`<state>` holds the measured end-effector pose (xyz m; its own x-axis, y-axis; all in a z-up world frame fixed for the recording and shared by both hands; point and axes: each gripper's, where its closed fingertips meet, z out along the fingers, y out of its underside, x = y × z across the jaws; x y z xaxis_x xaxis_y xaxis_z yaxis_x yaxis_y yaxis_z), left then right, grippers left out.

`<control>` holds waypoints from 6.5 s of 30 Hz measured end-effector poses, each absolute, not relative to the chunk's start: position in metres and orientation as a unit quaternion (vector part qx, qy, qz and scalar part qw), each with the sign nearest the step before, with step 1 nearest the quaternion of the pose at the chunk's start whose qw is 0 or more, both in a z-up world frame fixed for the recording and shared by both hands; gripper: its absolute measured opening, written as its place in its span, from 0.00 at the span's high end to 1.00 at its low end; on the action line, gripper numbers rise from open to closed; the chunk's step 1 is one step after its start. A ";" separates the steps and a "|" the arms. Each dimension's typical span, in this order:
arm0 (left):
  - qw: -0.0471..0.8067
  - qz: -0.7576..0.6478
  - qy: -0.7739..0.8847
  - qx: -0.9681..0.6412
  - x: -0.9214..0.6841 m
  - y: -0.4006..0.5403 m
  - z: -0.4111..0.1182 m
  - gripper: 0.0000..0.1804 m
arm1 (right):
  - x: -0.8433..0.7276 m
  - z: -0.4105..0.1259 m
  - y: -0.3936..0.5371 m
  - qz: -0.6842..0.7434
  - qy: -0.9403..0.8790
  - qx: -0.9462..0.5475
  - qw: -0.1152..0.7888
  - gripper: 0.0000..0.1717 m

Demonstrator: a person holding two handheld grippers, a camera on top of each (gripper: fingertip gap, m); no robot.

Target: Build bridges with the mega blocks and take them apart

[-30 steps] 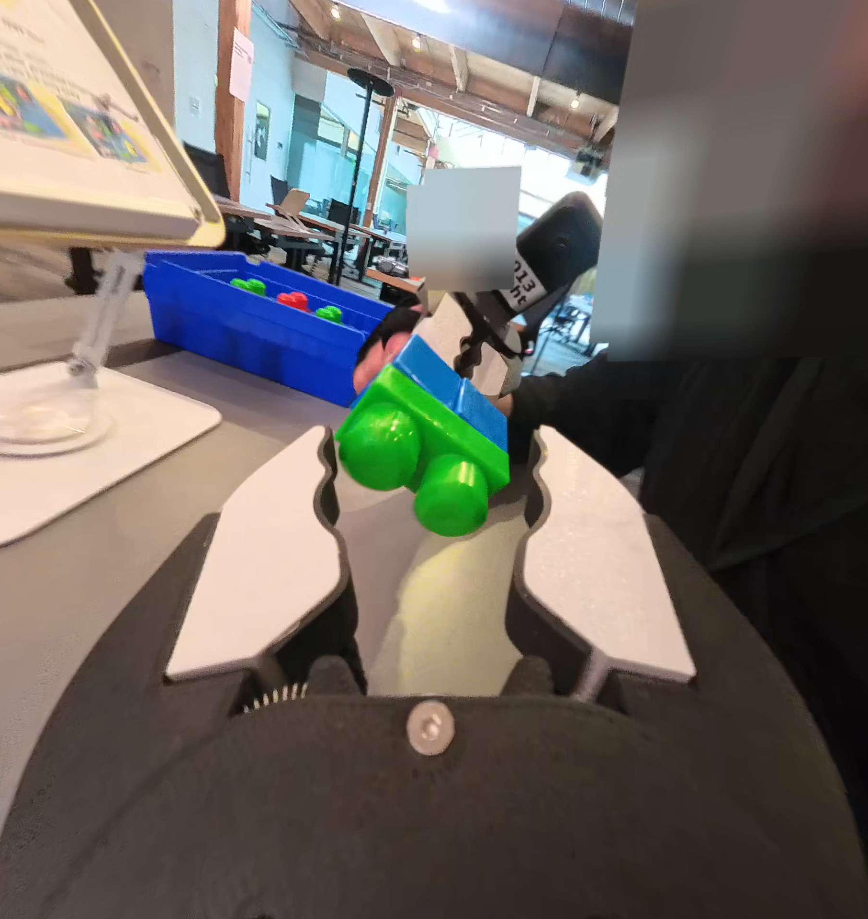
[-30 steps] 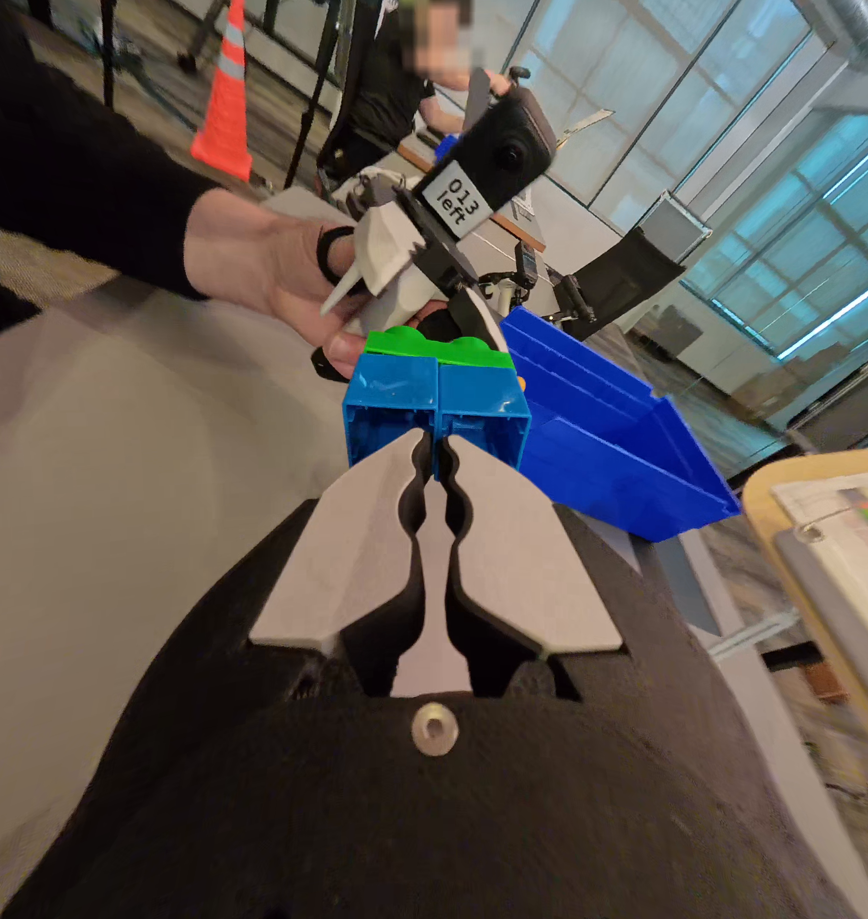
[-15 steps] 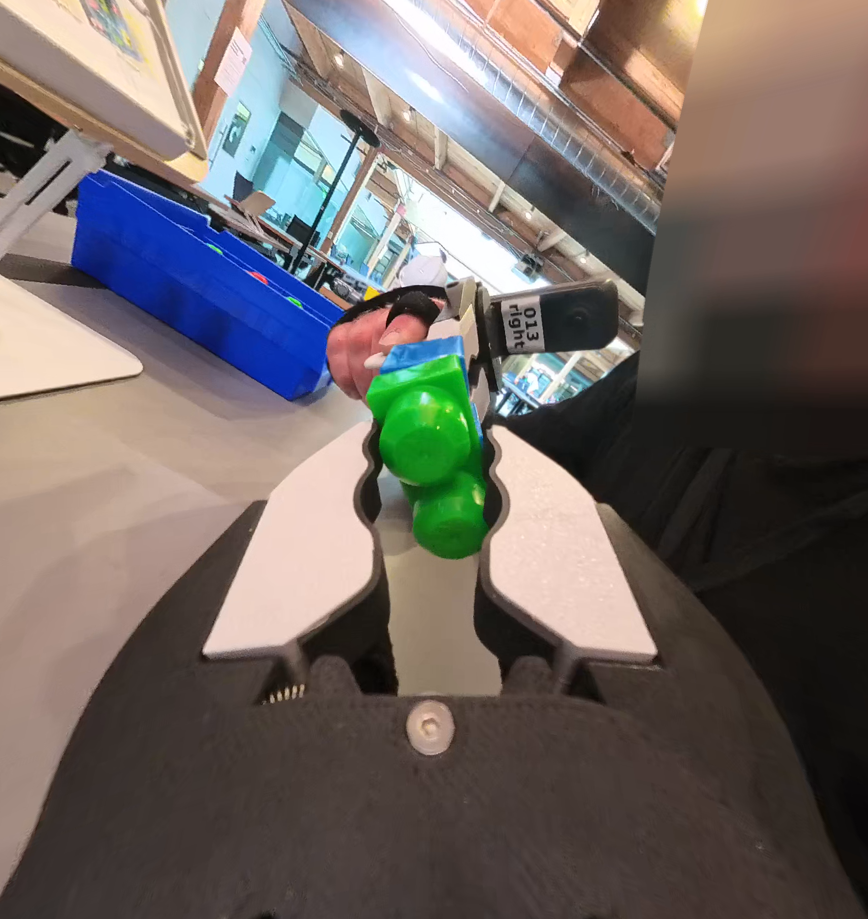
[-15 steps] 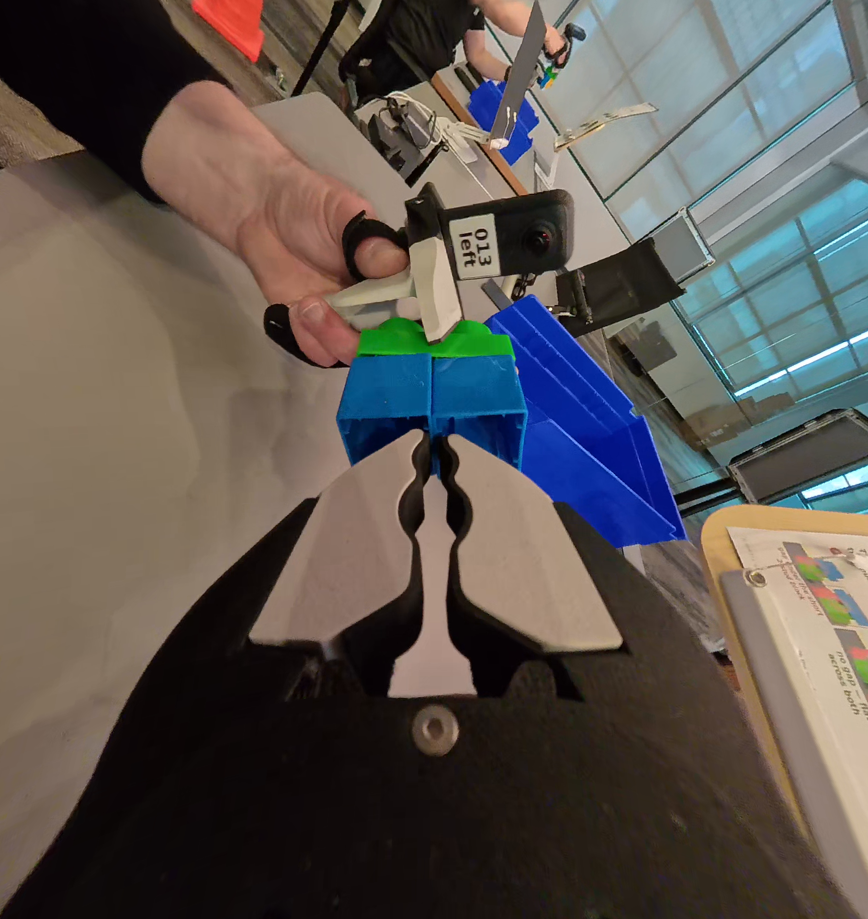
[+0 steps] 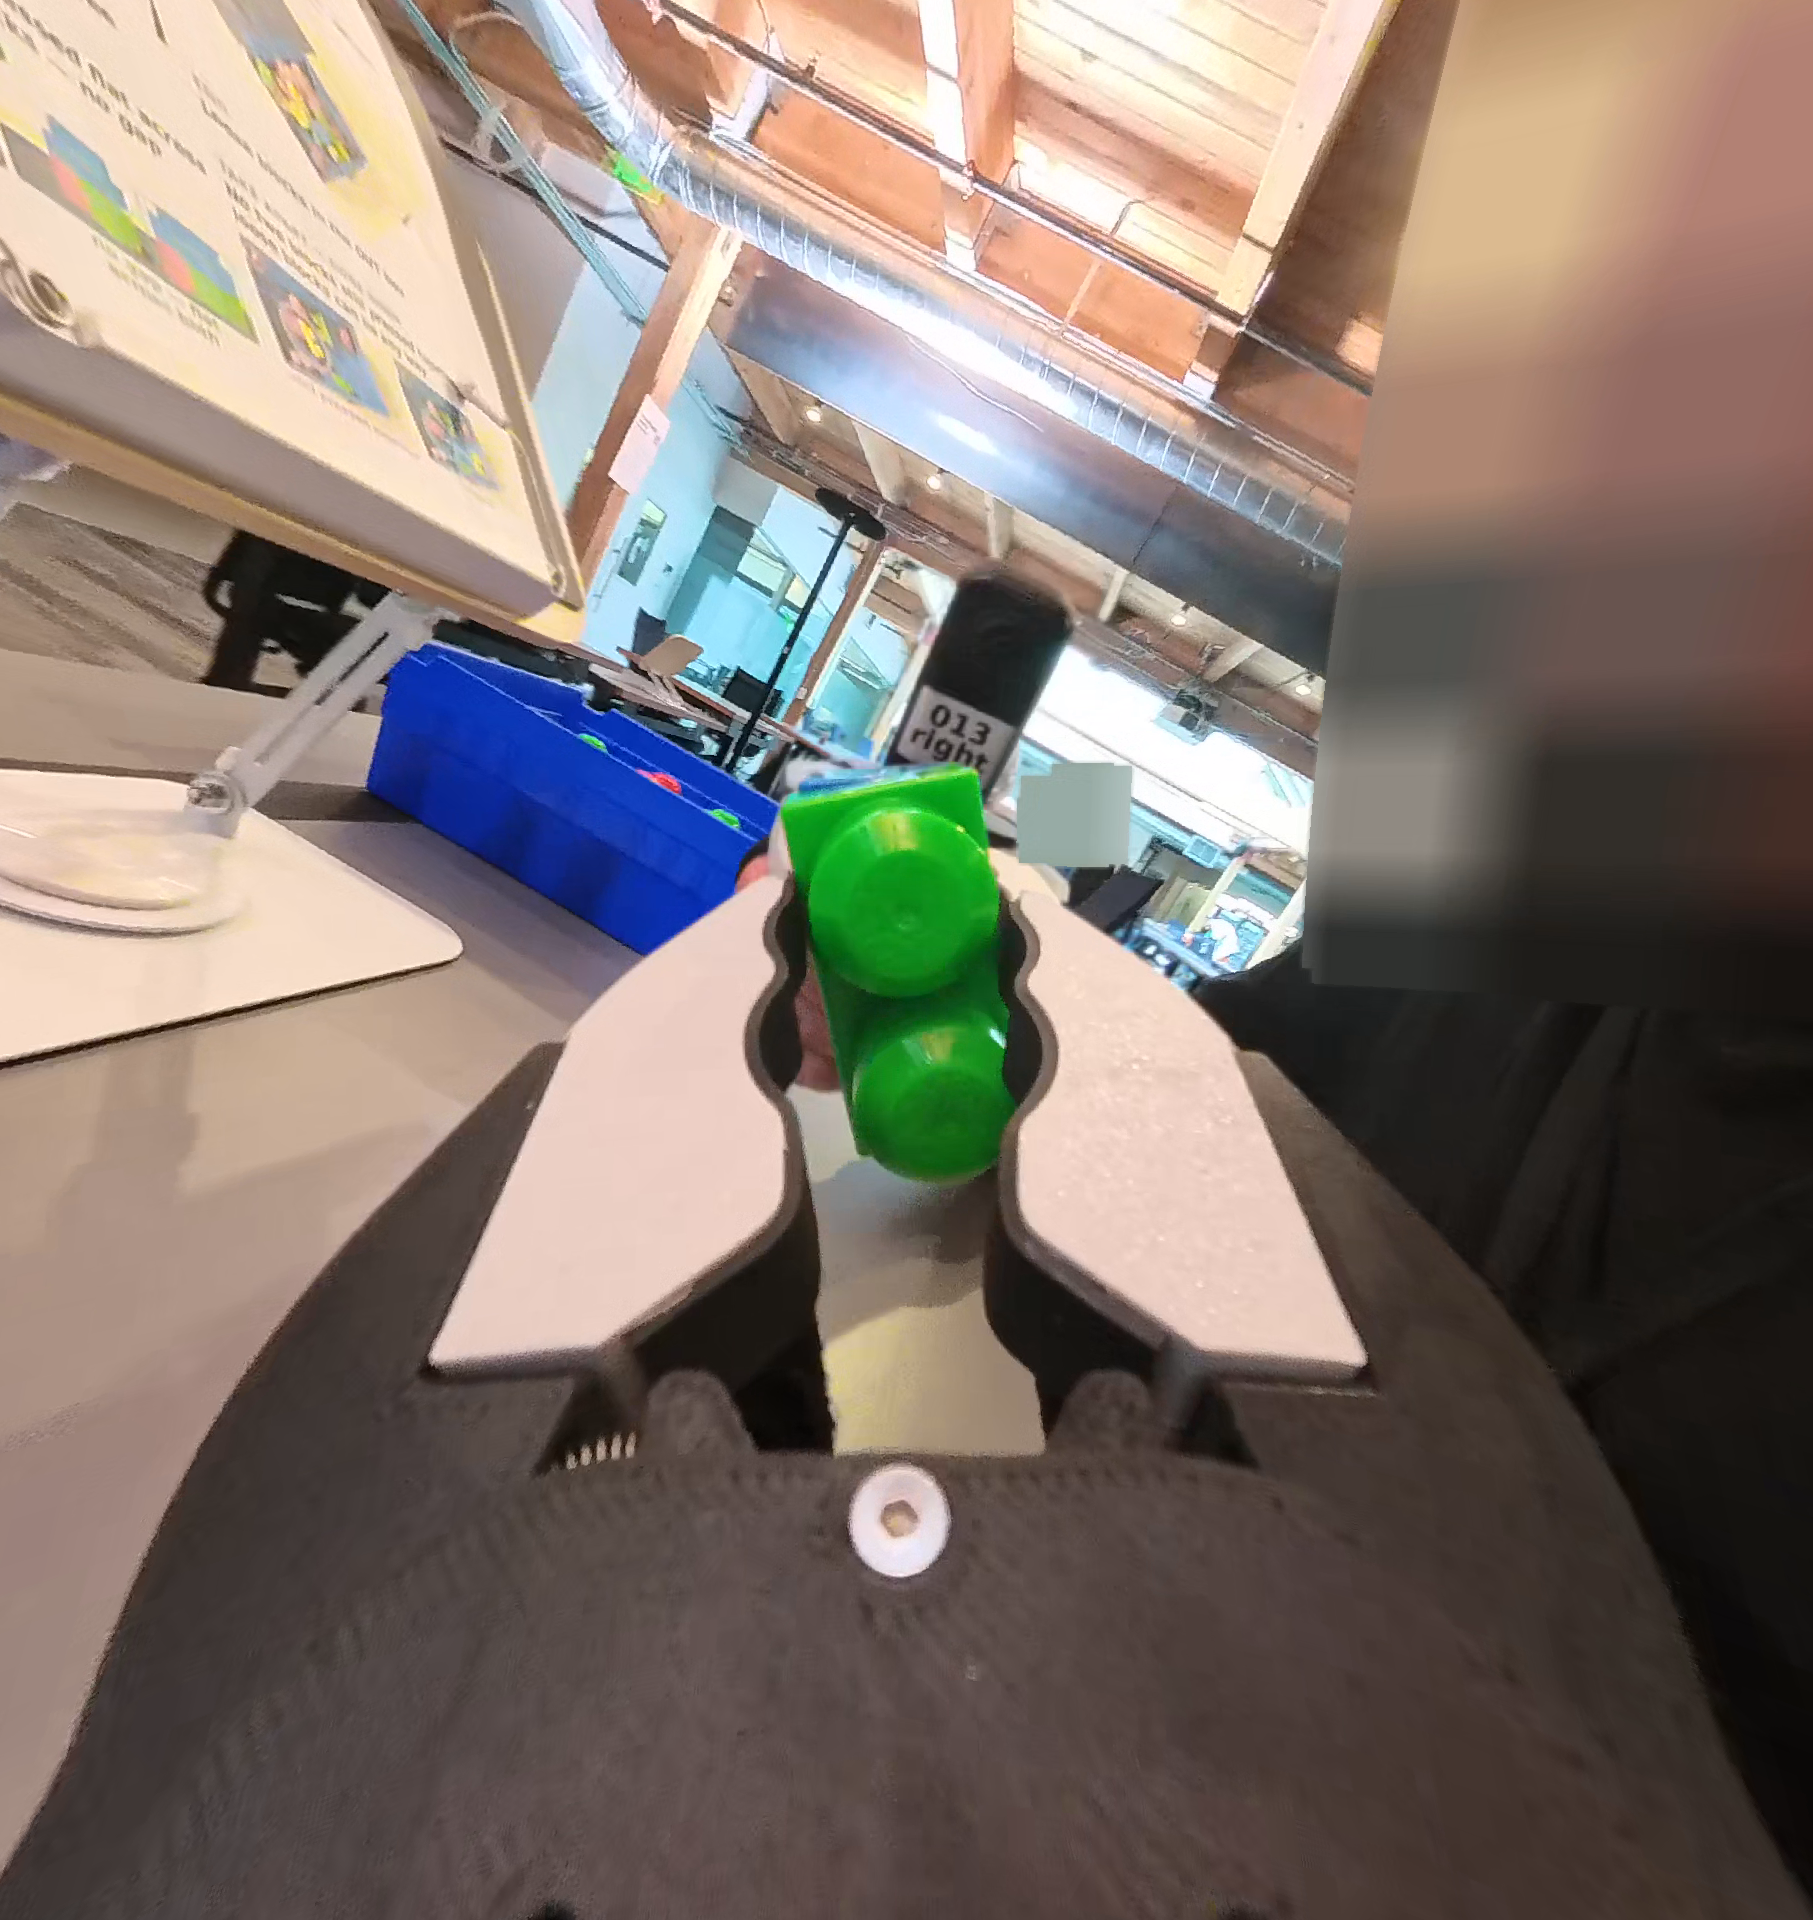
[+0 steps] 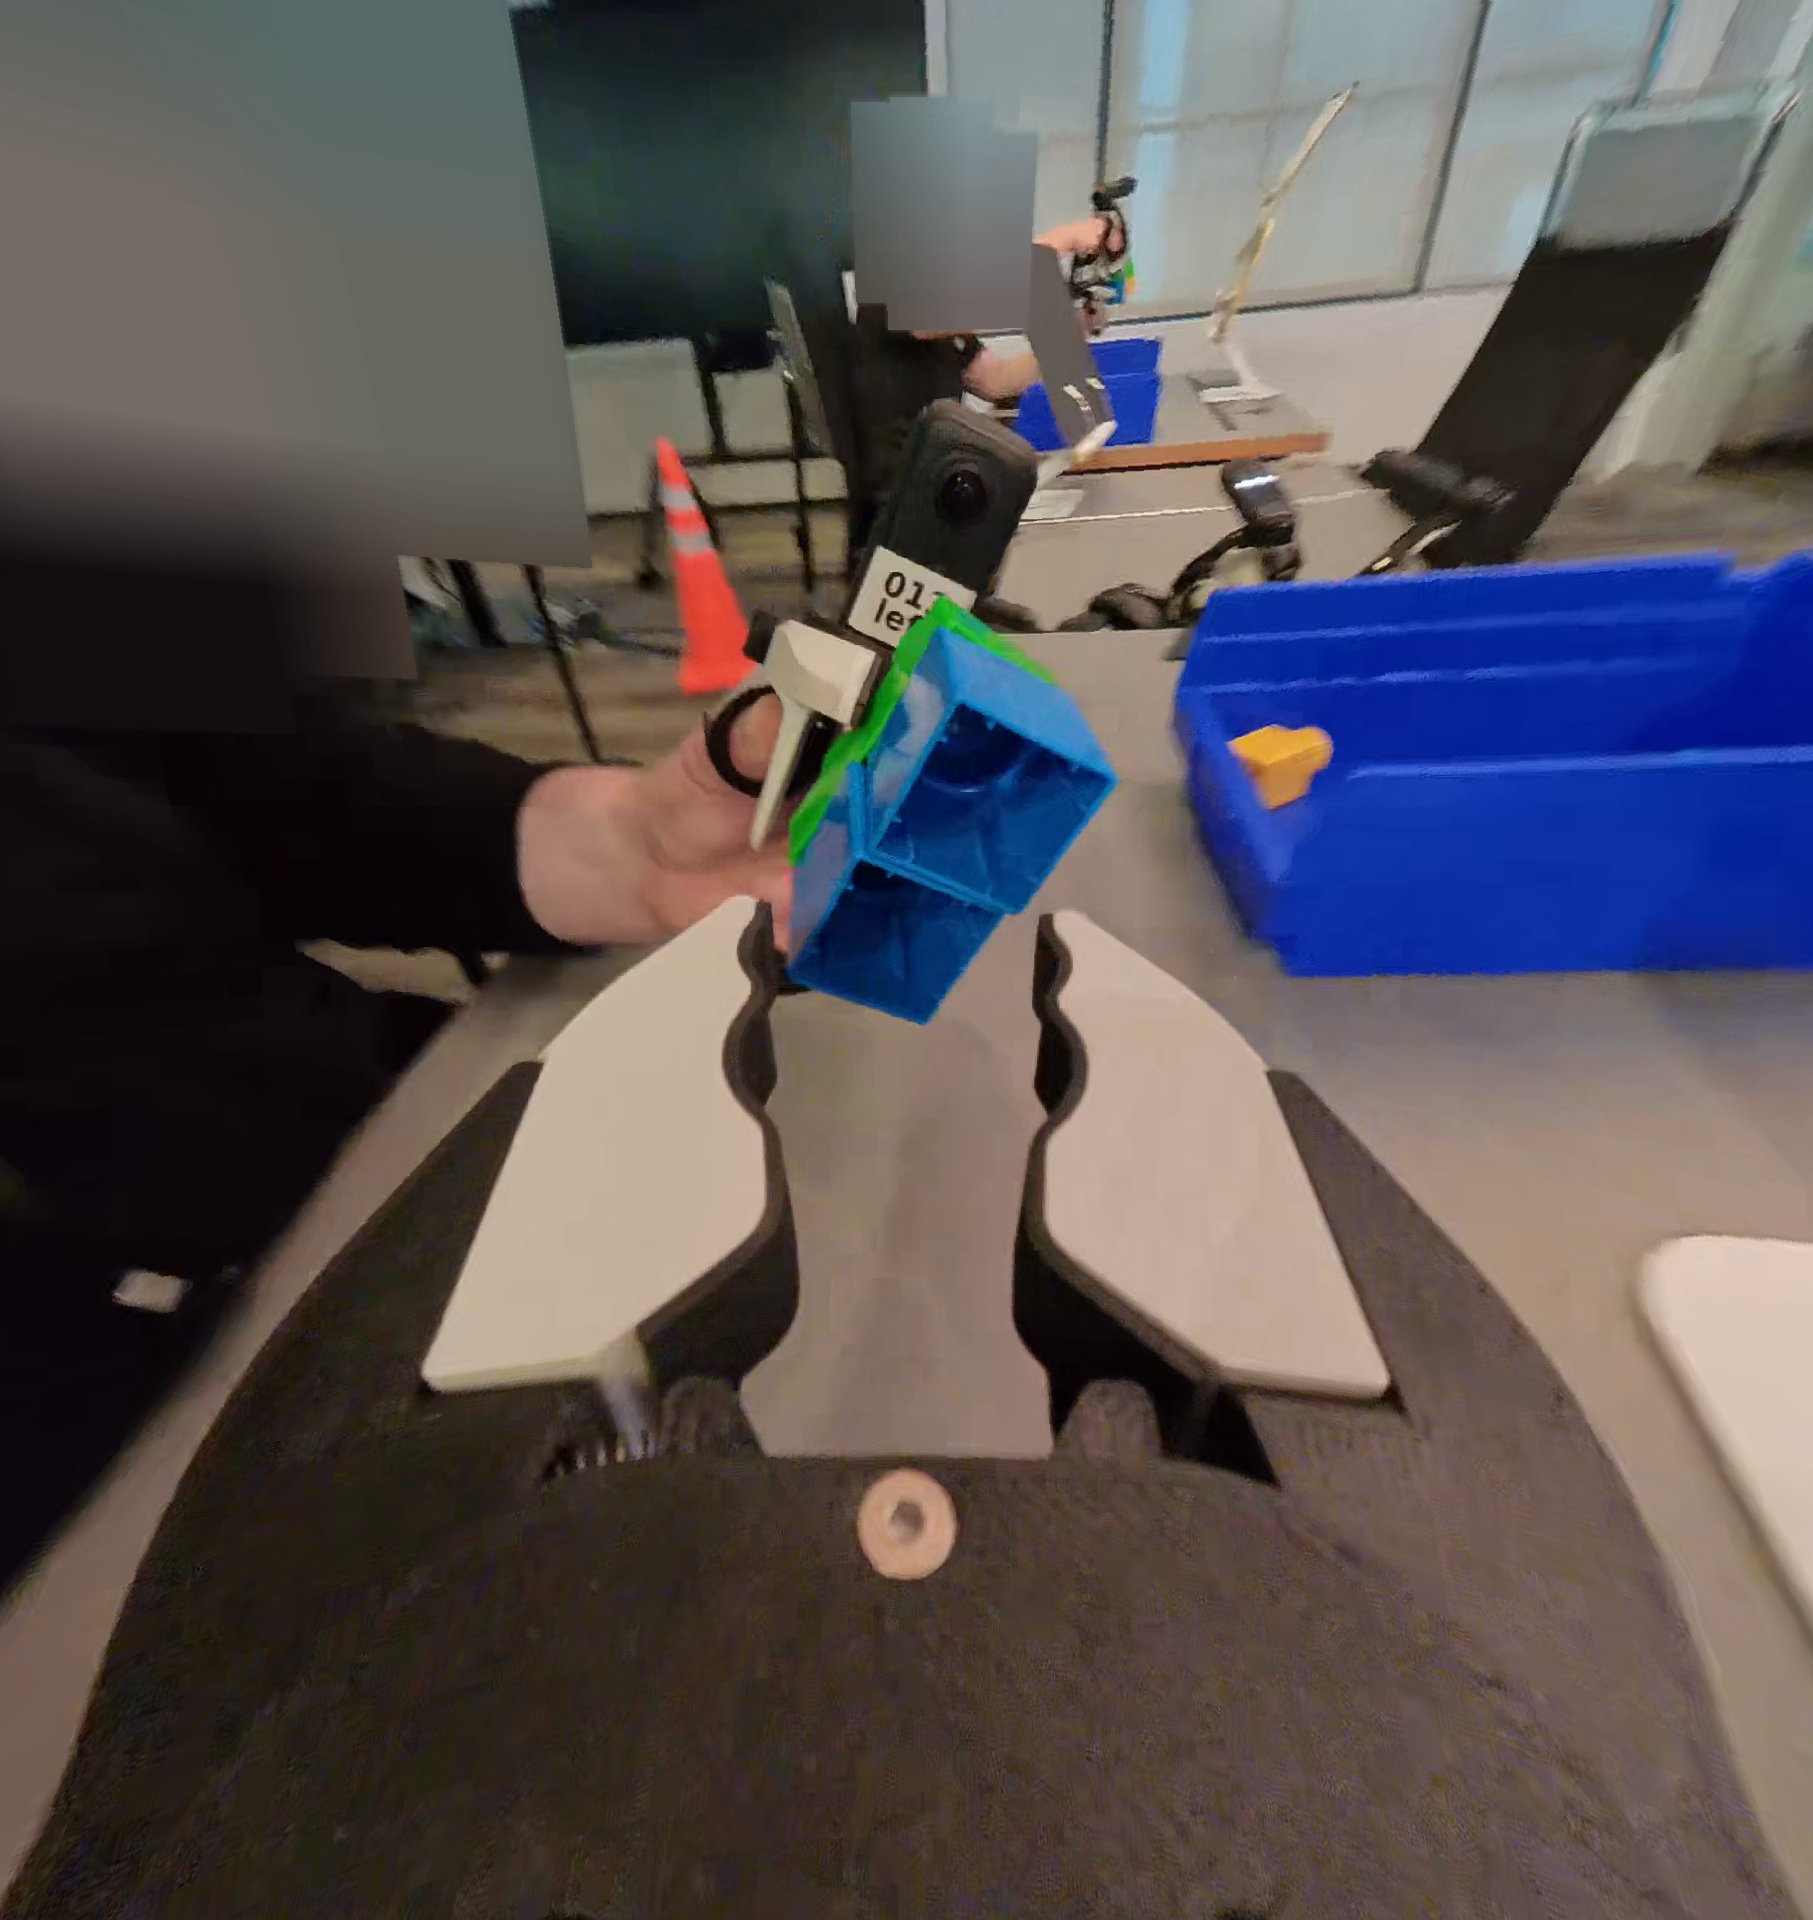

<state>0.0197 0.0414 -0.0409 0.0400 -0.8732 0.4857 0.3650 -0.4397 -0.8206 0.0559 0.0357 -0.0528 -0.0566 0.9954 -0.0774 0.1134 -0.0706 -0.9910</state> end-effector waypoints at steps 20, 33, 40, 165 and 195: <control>0.536 -0.611 0.232 -0.534 0.025 0.044 -0.036 0.81 | 0.040 -0.066 0.037 0.615 -0.426 -0.577 0.328 0.82; 0.495 -0.644 0.204 -0.546 0.028 0.048 -0.045 0.81 | 0.049 -0.046 0.054 0.660 -0.379 -0.545 0.353 0.76; 0.490 -0.648 0.200 -0.547 0.029 0.048 -0.047 0.81 | 0.047 -0.048 0.055 0.657 -0.392 -0.547 0.340 0.81; 0.312 -0.555 0.387 -0.667 0.065 0.050 -0.090 0.75 | 0.060 -0.069 0.066 0.589 -0.488 -0.579 0.283 0.79; 0.391 -0.631 0.279 -0.609 0.052 0.071 -0.059 0.80 | 0.058 -0.058 0.078 0.645 -0.413 -0.564 0.309 0.79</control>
